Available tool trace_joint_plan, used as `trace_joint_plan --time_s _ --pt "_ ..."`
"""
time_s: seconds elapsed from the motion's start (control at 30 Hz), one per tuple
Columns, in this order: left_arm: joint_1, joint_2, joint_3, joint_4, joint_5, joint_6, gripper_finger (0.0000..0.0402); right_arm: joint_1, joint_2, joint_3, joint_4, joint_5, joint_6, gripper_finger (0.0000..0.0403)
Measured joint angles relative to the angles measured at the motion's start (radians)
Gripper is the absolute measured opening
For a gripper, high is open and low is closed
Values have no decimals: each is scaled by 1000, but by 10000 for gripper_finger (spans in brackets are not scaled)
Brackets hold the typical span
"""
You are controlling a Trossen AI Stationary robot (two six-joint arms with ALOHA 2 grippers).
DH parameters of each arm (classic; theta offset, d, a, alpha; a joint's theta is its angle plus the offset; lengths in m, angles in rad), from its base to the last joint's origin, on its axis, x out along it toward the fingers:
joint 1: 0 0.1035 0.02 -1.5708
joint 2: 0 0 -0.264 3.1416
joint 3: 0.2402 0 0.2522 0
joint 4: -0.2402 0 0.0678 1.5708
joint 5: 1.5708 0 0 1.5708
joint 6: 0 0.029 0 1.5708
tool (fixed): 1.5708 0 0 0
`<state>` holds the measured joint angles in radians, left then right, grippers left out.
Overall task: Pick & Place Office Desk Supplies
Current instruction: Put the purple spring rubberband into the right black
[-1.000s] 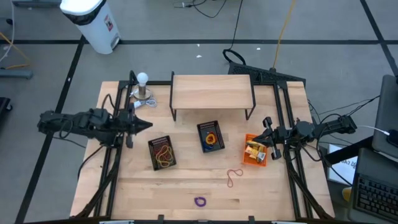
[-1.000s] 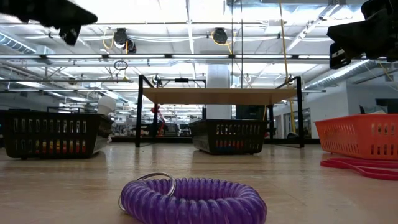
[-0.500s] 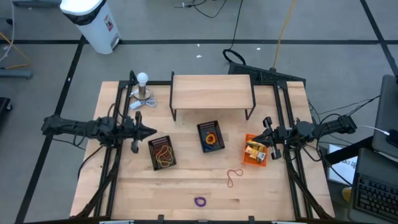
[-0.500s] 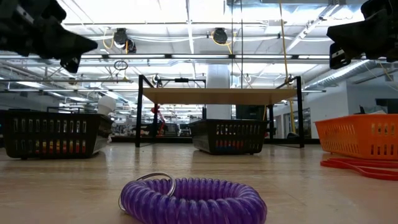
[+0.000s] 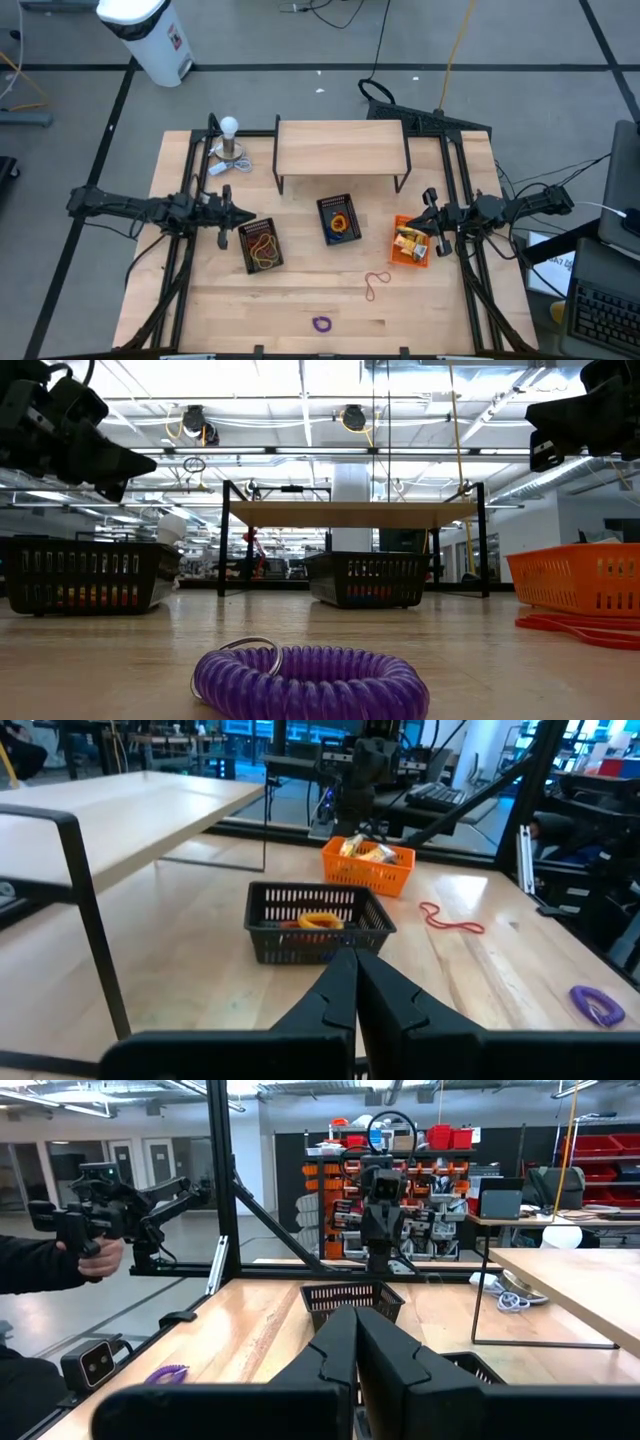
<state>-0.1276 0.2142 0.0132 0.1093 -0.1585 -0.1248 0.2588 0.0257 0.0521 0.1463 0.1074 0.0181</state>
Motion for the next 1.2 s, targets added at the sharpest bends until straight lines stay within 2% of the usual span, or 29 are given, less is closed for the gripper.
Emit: trace_joint_plan --time_s 0.13,0.3,0.47,0.6,0.77,0.97,1.2 --pt "0 0 0 6 0 13 4 0 0 0 -3 2 -3 2" --pt "0 0 1 7 0 18 2 0 0 0 -3 69 2 2" --pt "0 0 2 7 0 18 8 0 6 5 39 90 23 1" --pt "0 0 2 7 0 14 4 15 86 57 47 103 39 1" --pt "0 0 2 5 0 12 8 42 338 239 61 108 60 1" --pt "0 0 2 20 -23 12 20 64 729 530 -85 102 72 0" --pt "0 0 2 20 -102 12 4 78 1151 850 -193 50 55 9"
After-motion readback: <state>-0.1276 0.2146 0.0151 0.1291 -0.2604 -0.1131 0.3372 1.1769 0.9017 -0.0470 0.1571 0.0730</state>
